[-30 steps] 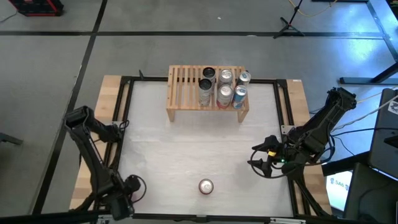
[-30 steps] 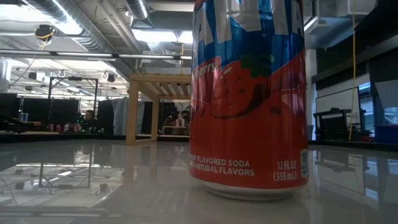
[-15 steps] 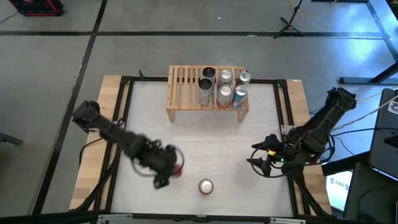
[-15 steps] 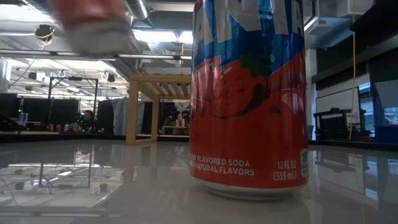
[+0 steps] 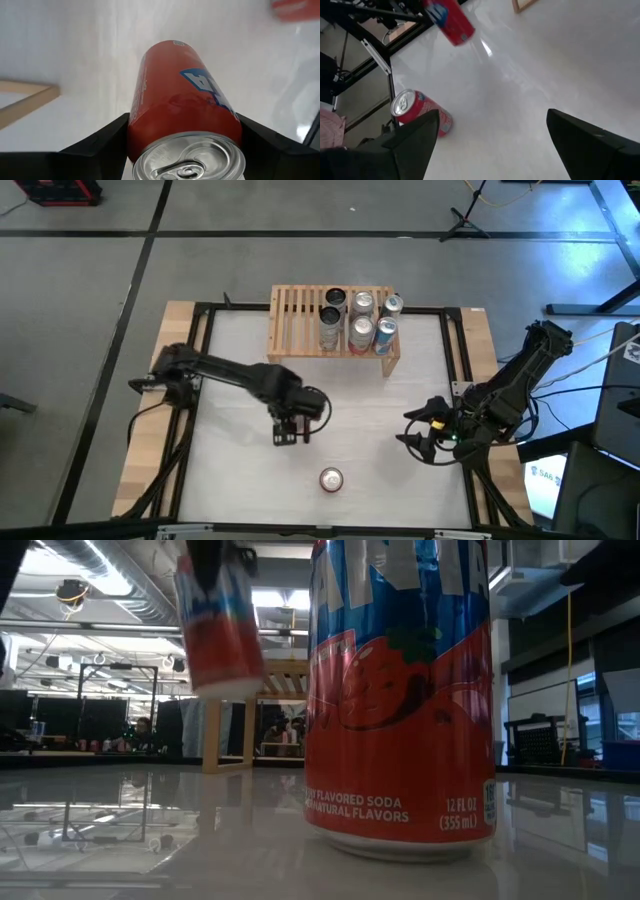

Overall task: Place canned beverage on shelf
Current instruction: Put the top red soda can on the shelf

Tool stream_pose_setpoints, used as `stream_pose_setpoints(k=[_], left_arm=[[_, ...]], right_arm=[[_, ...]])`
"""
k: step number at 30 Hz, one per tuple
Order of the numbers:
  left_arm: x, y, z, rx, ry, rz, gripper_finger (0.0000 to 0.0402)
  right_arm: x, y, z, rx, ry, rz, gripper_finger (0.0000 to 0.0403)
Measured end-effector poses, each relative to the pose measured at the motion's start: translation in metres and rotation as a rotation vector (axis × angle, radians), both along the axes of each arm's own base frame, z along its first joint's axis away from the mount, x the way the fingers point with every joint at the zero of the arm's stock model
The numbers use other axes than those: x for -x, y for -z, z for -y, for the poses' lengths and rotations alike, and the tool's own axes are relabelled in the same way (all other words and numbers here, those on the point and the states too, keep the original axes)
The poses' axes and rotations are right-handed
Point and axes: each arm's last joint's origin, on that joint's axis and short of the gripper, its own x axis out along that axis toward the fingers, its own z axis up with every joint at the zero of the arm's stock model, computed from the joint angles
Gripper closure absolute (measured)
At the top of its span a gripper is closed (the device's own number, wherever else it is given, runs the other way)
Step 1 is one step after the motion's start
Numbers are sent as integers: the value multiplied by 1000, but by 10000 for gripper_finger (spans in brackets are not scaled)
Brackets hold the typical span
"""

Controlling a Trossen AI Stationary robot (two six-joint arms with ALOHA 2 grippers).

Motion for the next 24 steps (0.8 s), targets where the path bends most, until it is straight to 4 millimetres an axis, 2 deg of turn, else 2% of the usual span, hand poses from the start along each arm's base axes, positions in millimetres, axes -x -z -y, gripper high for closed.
stream_pose_setpoints(k=[6,11,24], left_arm=[[-21,33,-15,30,-12,-115,127],[-33,52,-24,25,-11,-145,127],[-44,77,-26,41,-1,-191,109]], right_arm=[[0,0,0,5,13,12,42],[0,0,0,5,12,12,42],[0,0,0,6,12,11,42]])
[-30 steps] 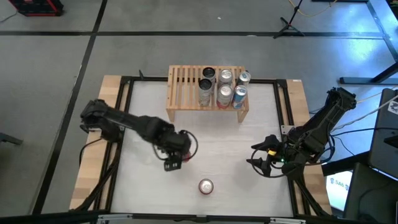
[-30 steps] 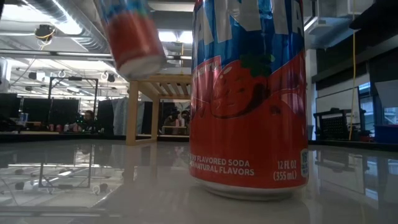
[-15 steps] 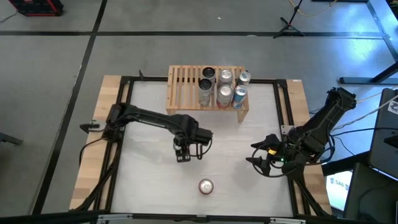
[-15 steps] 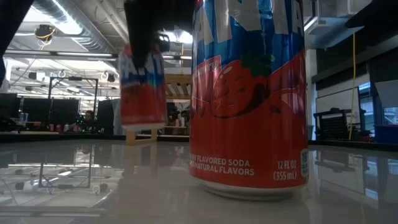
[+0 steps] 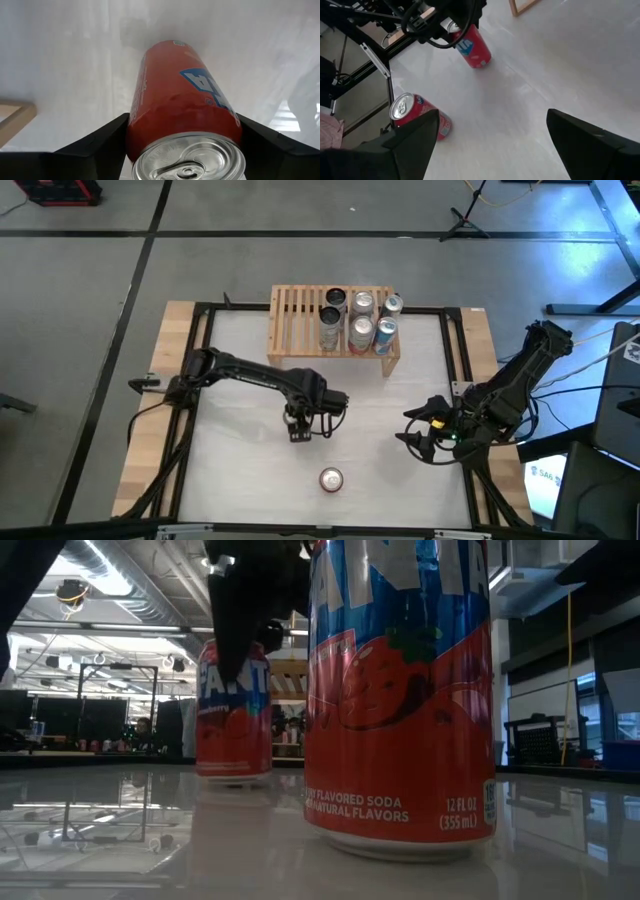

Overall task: Place canned beverage on shelf
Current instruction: Put the top red soda can on the shelf

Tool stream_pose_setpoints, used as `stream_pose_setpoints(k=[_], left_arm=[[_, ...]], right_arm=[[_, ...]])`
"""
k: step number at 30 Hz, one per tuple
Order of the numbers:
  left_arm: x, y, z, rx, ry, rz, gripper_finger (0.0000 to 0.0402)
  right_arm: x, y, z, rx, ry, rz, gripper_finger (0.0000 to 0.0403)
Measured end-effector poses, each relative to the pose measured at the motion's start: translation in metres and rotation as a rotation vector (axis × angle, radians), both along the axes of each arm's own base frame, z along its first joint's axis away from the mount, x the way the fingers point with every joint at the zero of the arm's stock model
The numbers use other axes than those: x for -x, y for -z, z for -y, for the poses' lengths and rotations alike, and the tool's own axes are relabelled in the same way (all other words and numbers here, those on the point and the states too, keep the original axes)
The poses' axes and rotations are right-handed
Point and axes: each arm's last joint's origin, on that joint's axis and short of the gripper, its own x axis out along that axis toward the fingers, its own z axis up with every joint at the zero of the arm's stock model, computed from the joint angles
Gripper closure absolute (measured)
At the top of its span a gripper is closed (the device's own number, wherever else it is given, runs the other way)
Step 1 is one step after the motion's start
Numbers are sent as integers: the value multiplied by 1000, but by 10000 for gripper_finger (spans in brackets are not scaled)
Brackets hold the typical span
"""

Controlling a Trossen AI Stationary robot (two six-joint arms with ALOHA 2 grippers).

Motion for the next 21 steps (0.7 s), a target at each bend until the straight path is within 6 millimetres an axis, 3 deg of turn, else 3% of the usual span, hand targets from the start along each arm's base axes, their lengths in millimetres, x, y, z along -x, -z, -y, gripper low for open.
stream_pose_setpoints(k=[11,21], left_arm=[[-2,1,5,-29,-3,29,103],[-3,1,3,-37,3,39,38]], right_arm=[[0,0,0,7,-5,-1,42],[0,0,0,31,-19,-5,42]])
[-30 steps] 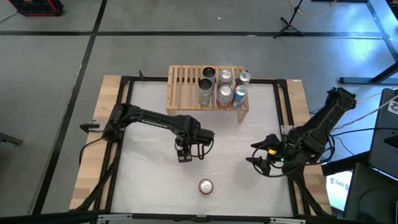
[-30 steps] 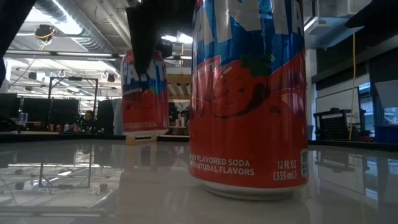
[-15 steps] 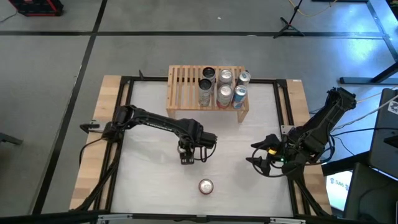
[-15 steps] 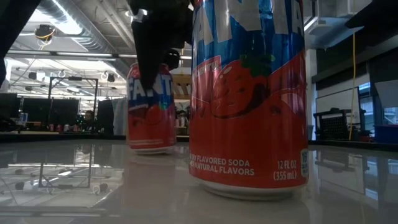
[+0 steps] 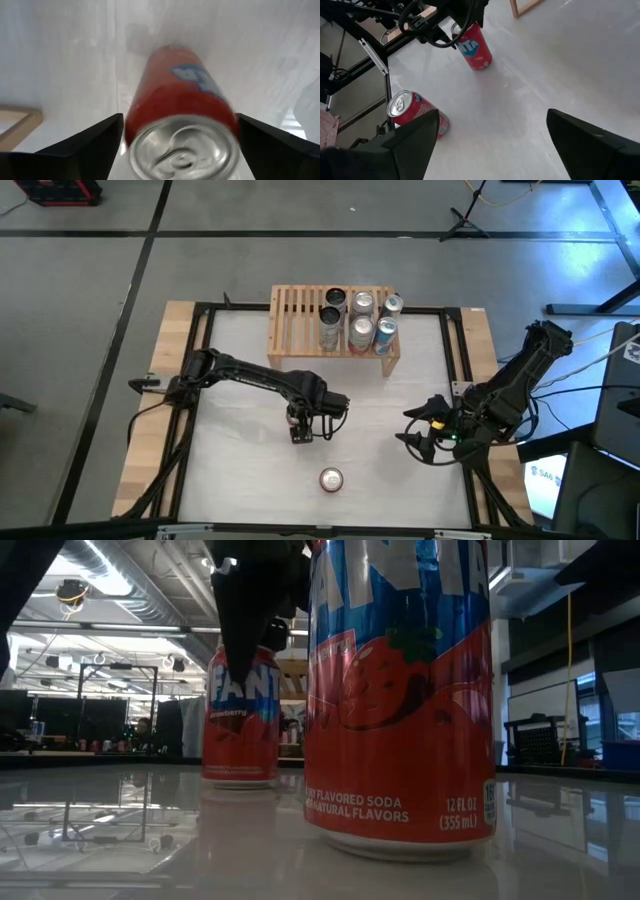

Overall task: Place canned beverage on shelf
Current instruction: Put the top red soda can on the shelf

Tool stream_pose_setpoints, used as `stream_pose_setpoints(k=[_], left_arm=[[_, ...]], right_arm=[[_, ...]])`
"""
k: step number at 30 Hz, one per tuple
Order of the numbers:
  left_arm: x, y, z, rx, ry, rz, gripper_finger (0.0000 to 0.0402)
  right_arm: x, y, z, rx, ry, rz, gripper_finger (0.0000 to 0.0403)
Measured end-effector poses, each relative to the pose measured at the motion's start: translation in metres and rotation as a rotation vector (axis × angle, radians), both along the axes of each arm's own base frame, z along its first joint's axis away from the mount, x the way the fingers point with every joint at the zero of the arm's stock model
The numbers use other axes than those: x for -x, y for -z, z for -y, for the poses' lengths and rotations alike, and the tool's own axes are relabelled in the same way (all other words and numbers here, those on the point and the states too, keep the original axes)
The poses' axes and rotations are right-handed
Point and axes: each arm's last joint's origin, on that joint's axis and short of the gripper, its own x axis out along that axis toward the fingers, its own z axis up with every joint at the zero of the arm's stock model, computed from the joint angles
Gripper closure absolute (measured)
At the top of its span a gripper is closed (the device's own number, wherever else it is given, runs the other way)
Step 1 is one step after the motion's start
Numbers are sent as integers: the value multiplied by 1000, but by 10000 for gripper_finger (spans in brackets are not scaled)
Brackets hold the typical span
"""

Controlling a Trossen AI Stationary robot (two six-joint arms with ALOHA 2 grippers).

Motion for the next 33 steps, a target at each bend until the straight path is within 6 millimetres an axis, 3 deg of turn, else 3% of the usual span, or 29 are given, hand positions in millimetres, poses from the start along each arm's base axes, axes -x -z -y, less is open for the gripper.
stream_pose_setpoints(k=[5,13,17,21,25,29,33], left_arm=[[10,-25,1,-36,-7,54,38],[50,-96,20,-152,20,314,36],[75,-112,33,-231,50,483,36],[104,-106,43,-250,44,698,36],[132,-83,46,-243,-76,853,36],[147,-53,45,-189,-198,883,36],[150,-35,45,-158,-202,848,36]], right_arm=[[0,0,0,4,-2,-2,42],[0,0,0,51,-32,-9,42],[0,0,0,68,-43,-12,42],[0,0,0,69,-43,-12,42],[0,0,0,70,-42,-12,42],[0,0,0,71,-43,-13,42],[1,1,1,80,-44,-19,42]])
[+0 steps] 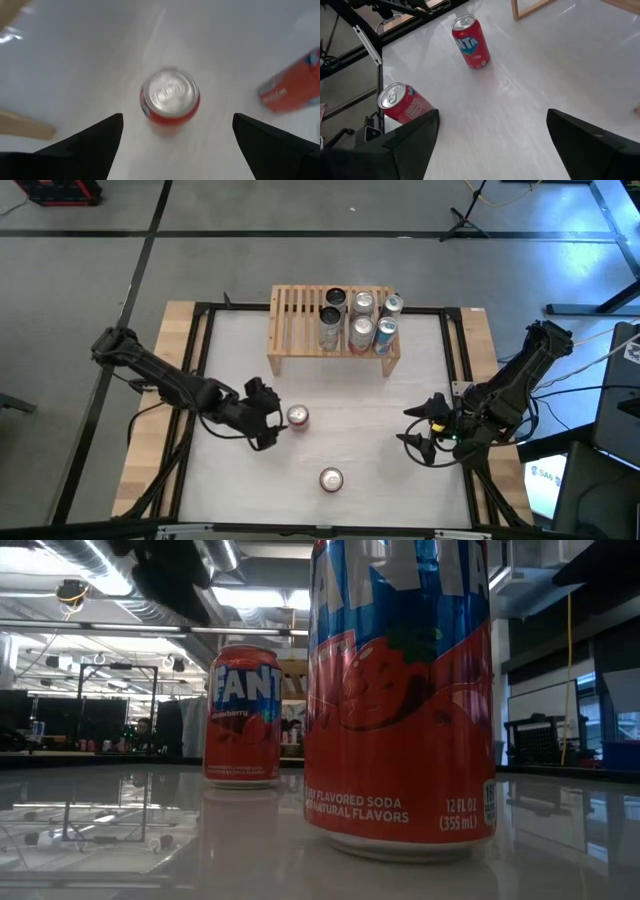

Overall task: Place canned beverage on shelf
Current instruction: Put the top red soda can on the shelf

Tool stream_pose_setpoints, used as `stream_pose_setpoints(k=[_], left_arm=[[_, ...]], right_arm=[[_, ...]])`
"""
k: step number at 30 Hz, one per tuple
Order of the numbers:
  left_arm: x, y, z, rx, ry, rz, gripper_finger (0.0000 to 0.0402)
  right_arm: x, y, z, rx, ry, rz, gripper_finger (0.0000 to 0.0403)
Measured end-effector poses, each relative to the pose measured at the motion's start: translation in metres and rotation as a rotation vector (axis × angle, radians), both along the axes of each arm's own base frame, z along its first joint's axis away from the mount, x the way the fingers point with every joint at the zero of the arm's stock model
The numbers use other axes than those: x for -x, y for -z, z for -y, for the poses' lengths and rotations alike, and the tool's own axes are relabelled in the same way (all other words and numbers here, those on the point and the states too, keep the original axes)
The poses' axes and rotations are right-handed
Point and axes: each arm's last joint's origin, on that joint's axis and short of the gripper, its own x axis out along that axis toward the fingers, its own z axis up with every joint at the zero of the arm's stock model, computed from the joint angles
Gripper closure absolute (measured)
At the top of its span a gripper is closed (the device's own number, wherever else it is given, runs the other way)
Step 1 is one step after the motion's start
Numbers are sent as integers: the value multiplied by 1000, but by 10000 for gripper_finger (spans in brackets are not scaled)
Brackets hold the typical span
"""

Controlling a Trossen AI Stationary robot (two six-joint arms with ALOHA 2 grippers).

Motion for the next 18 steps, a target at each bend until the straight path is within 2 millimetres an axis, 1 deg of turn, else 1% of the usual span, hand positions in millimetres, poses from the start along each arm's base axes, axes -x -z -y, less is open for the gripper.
stream_pose_setpoints(k=[3,8,12,15,18], left_arm=[[-2,6,-2,-2,24,-32,36],[-3,13,-5,-56,72,-52,36],[-2,14,-3,-41,90,-57,36],[-2,13,0,18,45,-34,36],[-3,12,0,-10,22,-5,36]], right_arm=[[0,1,1,7,1,-7,42],[0,1,1,7,2,-7,42],[0,1,1,5,2,-6,42],[0,1,1,5,2,-6,42],[0,1,1,5,2,-7,42]])
